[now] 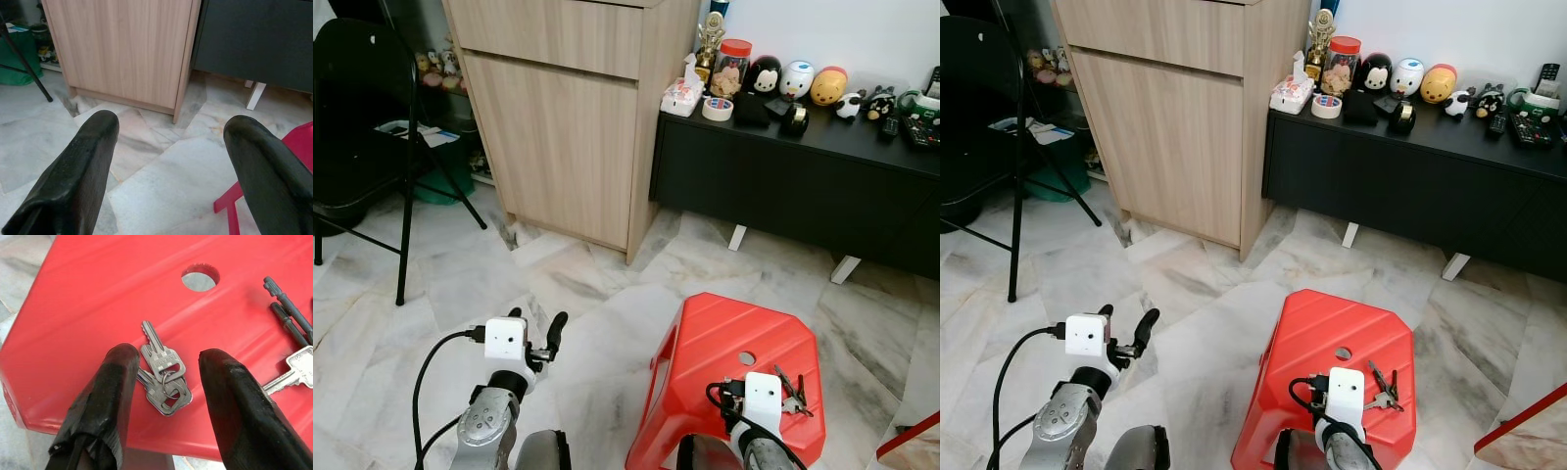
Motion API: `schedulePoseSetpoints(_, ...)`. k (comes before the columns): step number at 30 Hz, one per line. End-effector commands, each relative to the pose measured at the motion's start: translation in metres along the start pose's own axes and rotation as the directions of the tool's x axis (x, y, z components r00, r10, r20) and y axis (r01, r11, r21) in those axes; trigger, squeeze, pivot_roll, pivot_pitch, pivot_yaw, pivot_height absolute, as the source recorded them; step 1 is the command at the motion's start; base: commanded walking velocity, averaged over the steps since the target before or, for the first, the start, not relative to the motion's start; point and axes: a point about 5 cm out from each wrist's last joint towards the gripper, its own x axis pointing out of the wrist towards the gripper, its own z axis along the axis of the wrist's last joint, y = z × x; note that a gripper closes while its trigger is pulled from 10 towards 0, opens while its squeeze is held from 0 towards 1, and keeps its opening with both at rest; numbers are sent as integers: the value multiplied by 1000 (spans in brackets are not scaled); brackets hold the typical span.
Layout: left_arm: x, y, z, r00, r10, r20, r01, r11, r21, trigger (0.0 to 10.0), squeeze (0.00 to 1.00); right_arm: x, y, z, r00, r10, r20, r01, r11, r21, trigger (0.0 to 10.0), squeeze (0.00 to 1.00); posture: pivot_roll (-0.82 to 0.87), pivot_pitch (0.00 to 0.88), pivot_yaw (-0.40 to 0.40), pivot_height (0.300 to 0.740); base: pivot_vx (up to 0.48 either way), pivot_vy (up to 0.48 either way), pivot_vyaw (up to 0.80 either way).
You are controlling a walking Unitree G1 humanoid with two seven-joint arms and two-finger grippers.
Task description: Hang keys on a hook
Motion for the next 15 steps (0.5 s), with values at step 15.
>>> schedulePoseSetpoints(15,1,-2,1,1000,-4,5,4,1000,5,10000,0,9,5,2,1000,8,-28,-9,1000,-18,10000,0,74,33,-74,599,0,0,0)
